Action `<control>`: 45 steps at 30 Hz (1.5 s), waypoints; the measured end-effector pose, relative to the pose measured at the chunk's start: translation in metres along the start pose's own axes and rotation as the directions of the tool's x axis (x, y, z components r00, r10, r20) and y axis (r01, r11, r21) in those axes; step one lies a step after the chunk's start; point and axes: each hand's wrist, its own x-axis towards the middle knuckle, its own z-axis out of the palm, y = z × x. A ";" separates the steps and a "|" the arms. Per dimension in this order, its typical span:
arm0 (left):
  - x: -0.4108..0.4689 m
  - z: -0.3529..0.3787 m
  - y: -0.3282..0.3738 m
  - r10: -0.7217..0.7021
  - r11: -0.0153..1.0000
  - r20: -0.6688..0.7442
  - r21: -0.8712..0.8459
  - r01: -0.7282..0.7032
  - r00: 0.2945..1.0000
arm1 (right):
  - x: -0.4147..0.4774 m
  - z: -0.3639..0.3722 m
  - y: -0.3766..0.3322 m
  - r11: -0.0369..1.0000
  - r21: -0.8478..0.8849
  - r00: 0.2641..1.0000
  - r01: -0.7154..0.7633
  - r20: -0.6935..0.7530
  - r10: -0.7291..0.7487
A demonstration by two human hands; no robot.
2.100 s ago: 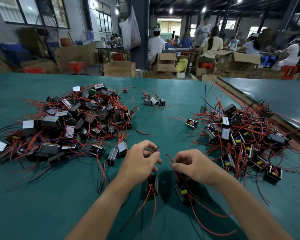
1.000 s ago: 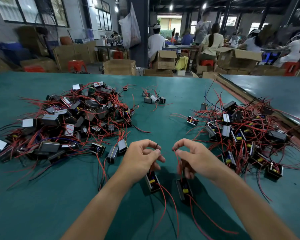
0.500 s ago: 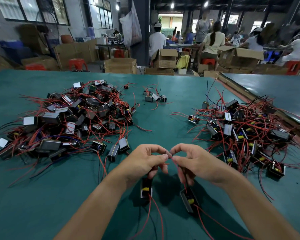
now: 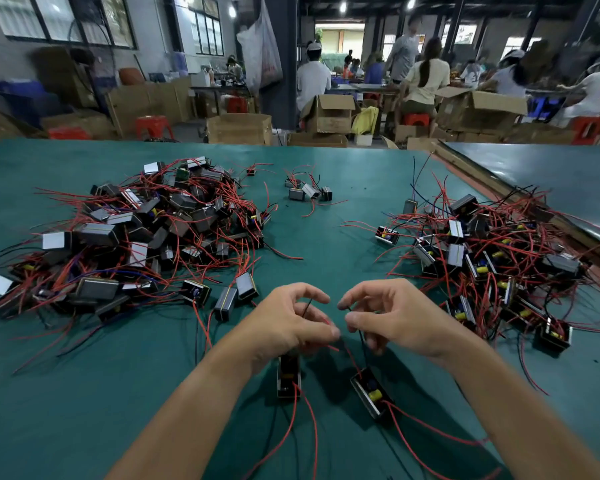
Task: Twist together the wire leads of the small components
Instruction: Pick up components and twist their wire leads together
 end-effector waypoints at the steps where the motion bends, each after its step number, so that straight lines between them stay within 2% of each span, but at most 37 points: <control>1: 0.000 0.001 0.000 -0.003 1.000 -0.023 -0.008 0.002 1.000 | 0.000 0.000 0.000 1.000 0.006 1.000 -0.009 -0.003 0.010; 6: 0.002 -0.002 0.001 -0.025 0.998 -0.158 -0.062 0.015 0.987 | 0.000 -0.001 -0.001 0.999 0.022 0.998 -0.039 -0.038 0.040; 10: 0.001 -0.009 -0.001 0.042 0.999 -0.235 0.025 -0.037 0.971 | -0.001 0.000 -0.002 0.998 0.025 0.996 -0.066 -0.058 0.067; 15: 0.004 -0.009 -0.003 0.096 0.993 -0.233 0.095 -0.075 0.968 | 0.003 -0.002 -0.001 0.993 -0.033 0.980 -0.109 -0.173 0.102; 19: 0.004 -0.007 -0.006 0.047 0.997 -0.212 0.069 -0.033 0.976 | 0.005 0.004 -0.001 0.982 0.097 0.959 -0.160 -0.220 0.178; 24: 0.004 -0.008 -0.009 0.029 0.996 -0.207 0.087 -0.011 0.978 | 0.007 -0.005 0.005 0.976 -0.039 0.917 -0.215 -0.351 0.188; 27: 0.002 -0.006 -0.008 0.034 0.995 -0.186 0.103 -0.015 0.982 | 0.007 -0.008 0.006 0.973 -0.036 0.919 -0.229 -0.337 0.204; 30: 0.002 -0.002 -0.006 0.059 0.992 -0.185 0.120 -0.037 0.981 | 0.008 -0.008 0.008 0.960 -0.194 0.926 -0.200 -0.358 0.121; 34: 0.003 0.000 -0.006 0.082 0.990 -0.185 0.129 -0.059 0.979 | 0.007 -0.009 0.005 0.961 -0.224 0.933 -0.163 -0.353 0.076; 38: 0.001 0.001 -0.006 0.109 0.986 -0.176 0.142 -0.084 0.978 | 0.005 -0.003 -0.001 0.986 -0.085 0.949 -0.140 -0.296 0.109; 42: 0.002 -0.001 -0.006 0.122 0.984 -0.175 0.148 -0.096 0.977 | 0.005 -0.005 0.001 0.967 -0.202 0.937 -0.156 -0.340 0.080; 45: 0.002 -0.001 -0.007 0.131 0.981 -0.177 0.163 -0.102 0.975 | 0.004 -0.008 0.002 0.972 -0.107 0.934 -0.207 -0.318 0.164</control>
